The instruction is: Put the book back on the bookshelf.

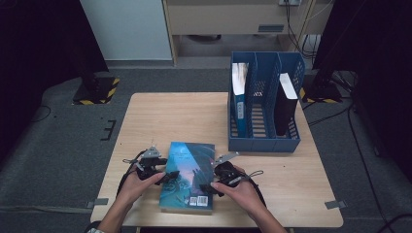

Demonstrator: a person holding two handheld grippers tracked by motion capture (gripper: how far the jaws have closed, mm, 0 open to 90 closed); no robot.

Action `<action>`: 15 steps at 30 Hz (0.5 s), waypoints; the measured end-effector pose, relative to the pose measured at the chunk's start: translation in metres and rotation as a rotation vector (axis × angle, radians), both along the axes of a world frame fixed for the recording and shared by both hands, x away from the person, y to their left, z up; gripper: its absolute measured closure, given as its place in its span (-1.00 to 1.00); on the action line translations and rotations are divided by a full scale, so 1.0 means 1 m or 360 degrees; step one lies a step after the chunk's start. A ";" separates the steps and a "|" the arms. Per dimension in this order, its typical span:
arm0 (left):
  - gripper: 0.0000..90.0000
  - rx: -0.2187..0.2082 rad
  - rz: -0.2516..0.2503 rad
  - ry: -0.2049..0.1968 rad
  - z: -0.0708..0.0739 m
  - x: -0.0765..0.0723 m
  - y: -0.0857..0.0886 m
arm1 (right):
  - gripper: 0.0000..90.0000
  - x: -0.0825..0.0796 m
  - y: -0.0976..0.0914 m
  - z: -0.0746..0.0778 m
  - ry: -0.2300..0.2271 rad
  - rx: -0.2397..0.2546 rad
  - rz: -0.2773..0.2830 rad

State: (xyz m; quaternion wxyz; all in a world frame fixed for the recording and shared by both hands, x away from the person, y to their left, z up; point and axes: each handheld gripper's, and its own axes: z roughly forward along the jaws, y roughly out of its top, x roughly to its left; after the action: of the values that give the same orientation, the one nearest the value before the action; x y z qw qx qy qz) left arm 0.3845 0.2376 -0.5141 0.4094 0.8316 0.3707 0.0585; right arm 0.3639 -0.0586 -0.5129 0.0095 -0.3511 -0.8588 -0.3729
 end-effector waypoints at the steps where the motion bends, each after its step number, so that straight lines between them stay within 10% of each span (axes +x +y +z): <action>1: -0.62 -0.0013 0.0004 0.0002 -0.001 0.001 0.000 | -0.72 0.000 0.000 0.000 0.0004 0.0004 0.0004; 15: -0.63 -0.0042 -0.0013 0.0009 -0.003 0.004 0.001 | -0.88 0.009 -0.003 -0.012 0.0107 0.0129 0.0038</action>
State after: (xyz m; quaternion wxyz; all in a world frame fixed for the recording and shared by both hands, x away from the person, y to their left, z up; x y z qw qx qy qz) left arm 0.3884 0.2385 -0.5172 0.4195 0.8278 0.3692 0.0495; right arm 0.3727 -0.0618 -0.5254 0.0570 -0.3525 -0.8463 -0.3952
